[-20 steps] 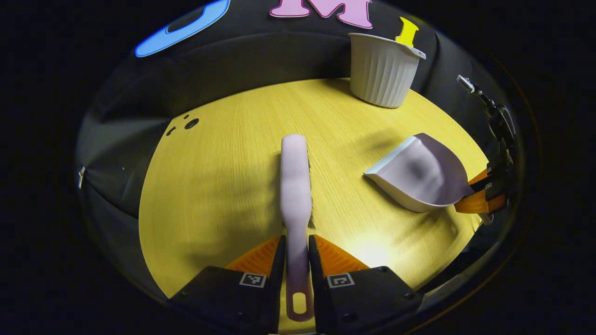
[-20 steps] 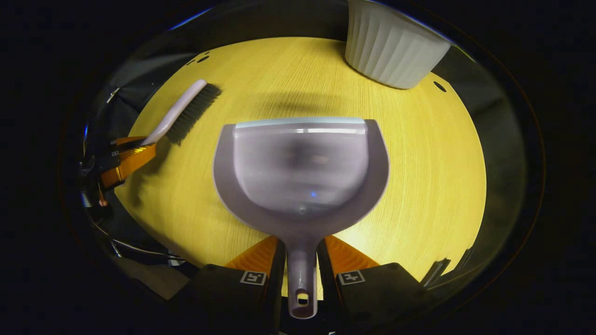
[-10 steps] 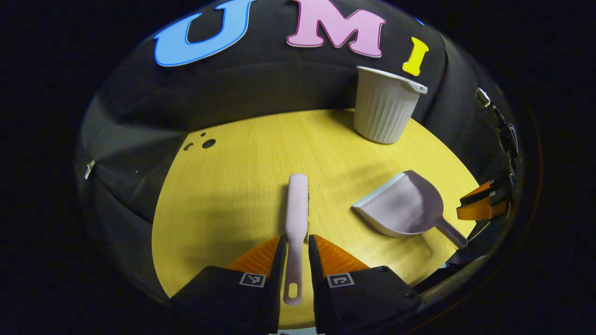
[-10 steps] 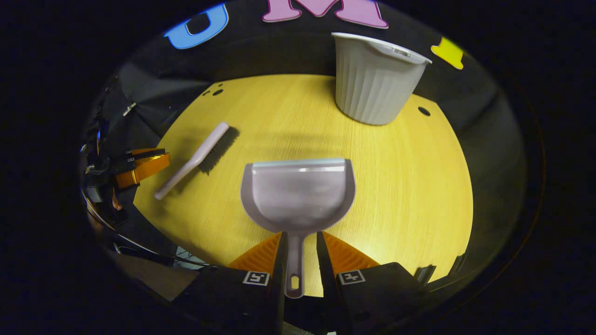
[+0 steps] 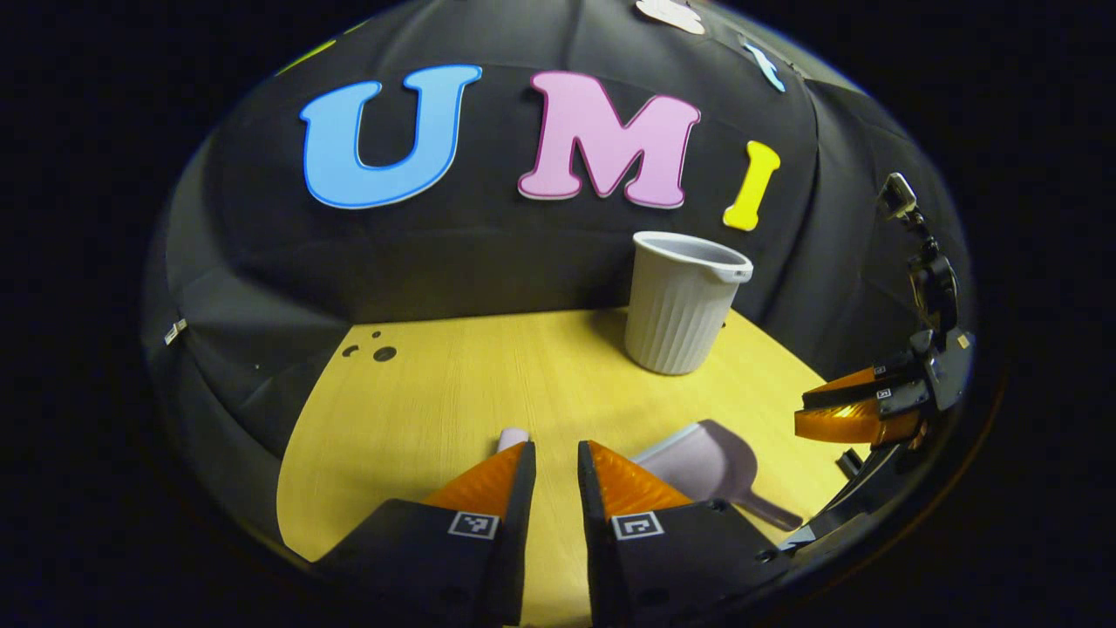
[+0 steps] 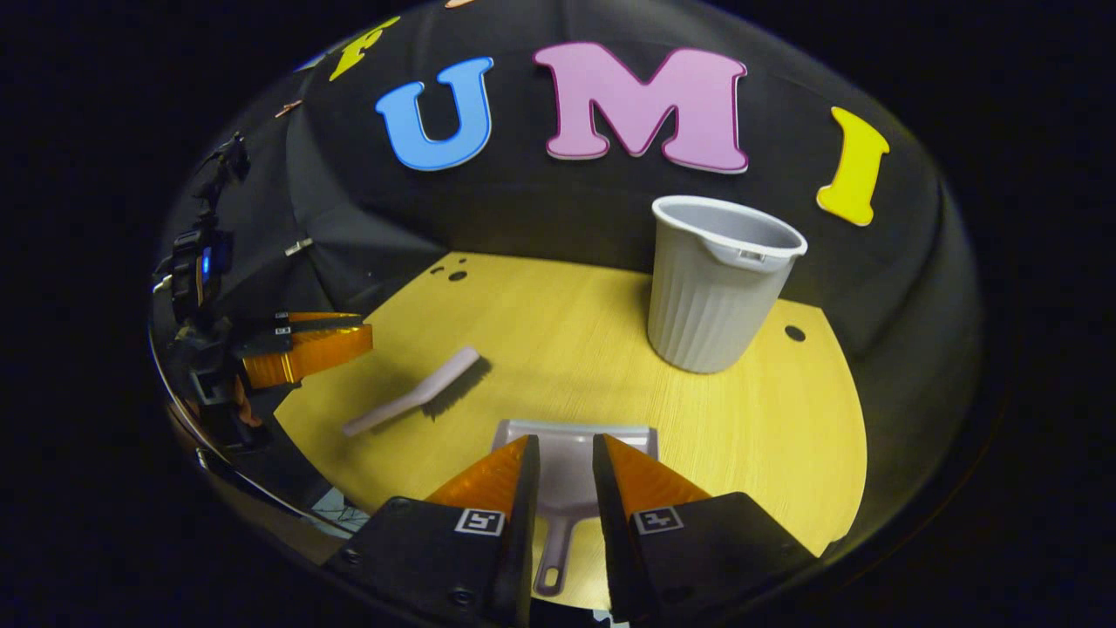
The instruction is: Pick up the small broom and dustpan from the desktop, sweep the trash into the dustpan with the broom, and then empty the trash into the garbage bin.
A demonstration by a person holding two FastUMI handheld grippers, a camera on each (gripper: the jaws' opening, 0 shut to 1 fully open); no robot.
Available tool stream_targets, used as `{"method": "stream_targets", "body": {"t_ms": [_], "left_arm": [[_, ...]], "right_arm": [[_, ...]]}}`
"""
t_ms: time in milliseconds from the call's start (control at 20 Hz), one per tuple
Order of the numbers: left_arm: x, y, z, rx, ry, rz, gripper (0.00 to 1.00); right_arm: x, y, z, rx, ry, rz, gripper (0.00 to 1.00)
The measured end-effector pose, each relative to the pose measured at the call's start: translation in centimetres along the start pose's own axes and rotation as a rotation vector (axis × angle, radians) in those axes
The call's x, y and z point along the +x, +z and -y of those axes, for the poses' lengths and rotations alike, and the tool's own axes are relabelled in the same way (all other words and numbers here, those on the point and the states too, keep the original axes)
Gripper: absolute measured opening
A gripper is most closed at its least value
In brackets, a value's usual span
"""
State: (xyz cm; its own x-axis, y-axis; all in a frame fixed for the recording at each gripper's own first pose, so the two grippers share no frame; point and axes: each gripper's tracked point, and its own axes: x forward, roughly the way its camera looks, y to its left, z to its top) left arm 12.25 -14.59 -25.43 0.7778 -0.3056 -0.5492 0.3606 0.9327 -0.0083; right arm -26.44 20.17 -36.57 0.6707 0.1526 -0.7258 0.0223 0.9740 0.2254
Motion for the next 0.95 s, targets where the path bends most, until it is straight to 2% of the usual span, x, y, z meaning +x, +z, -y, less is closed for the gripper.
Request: {"method": "stream_targets", "body": {"t_ms": [150,300,950], "left_arm": [[-0.6,1.4,1.0,0.010,-0.007,0.042,0.33],[-1.4,2.3,2.2,0.003,-0.007,0.064,0.34],[-1.3,2.6,4.6,0.034,-0.034,0.056,0.35]], "right_arm": [[-1.0,2.4,1.0,-0.026,-0.033,0.103,0.39],[-2.0,3.6,1.6,-0.035,-0.048,0.146,0.38],[-2.2,3.9,0.7,-0.034,-0.017,0.148,0.38]]}}
